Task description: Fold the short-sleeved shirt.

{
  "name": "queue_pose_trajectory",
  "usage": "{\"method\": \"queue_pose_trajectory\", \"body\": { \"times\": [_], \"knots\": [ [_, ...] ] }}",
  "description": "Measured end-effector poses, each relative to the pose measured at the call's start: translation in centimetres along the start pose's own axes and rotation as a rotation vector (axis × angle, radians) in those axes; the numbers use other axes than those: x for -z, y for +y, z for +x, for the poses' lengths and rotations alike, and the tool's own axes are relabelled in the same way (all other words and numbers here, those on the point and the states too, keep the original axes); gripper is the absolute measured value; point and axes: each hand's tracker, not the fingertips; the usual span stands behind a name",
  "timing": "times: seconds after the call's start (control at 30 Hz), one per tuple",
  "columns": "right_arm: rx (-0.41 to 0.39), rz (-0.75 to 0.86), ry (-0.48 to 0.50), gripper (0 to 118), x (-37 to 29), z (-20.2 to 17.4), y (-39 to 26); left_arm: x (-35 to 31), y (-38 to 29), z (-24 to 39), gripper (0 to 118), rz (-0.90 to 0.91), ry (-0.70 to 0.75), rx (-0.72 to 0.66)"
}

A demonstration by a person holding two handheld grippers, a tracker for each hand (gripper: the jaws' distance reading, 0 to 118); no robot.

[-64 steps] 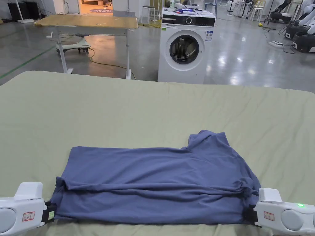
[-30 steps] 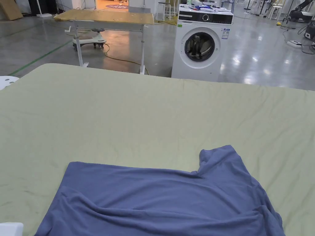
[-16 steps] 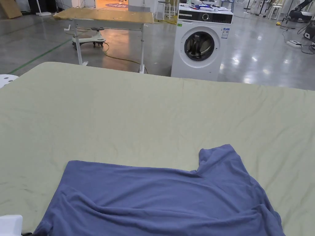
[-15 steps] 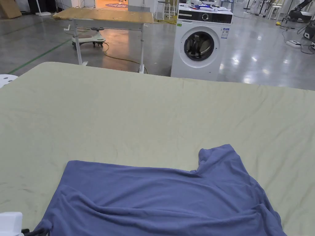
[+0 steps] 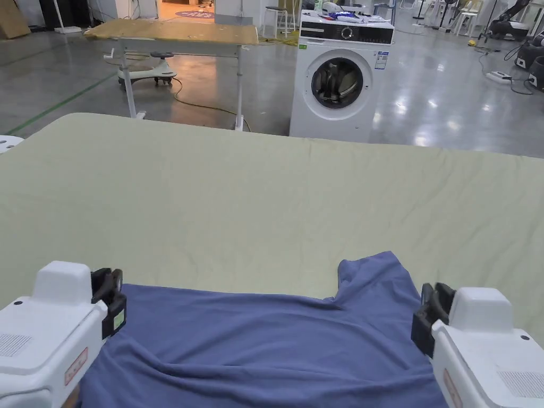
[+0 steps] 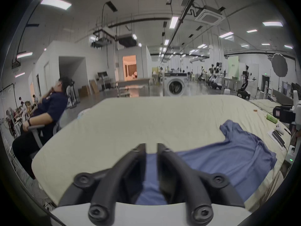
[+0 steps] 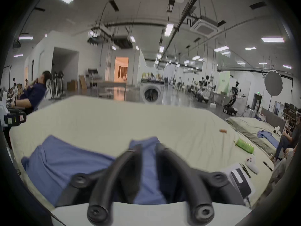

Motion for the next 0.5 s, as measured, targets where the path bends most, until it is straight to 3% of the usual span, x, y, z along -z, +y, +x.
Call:
{"method": "queue_pose_trajectory", "body": {
  "times": [0.2, 0.5],
  "knots": [
    [0.006, 0.061, 0.034, 0, 1.2, -3.1, 0.8, 1.5, -0.2, 0.5, 0, 0.016, 0.008, -0.005],
    [0.013, 0.028, 0.065, 0, 3.8, -3.7, 0.5, 12.8, -0.8, -6.1, 0, -0.318, -0.029, -0.087]
  ]
}}
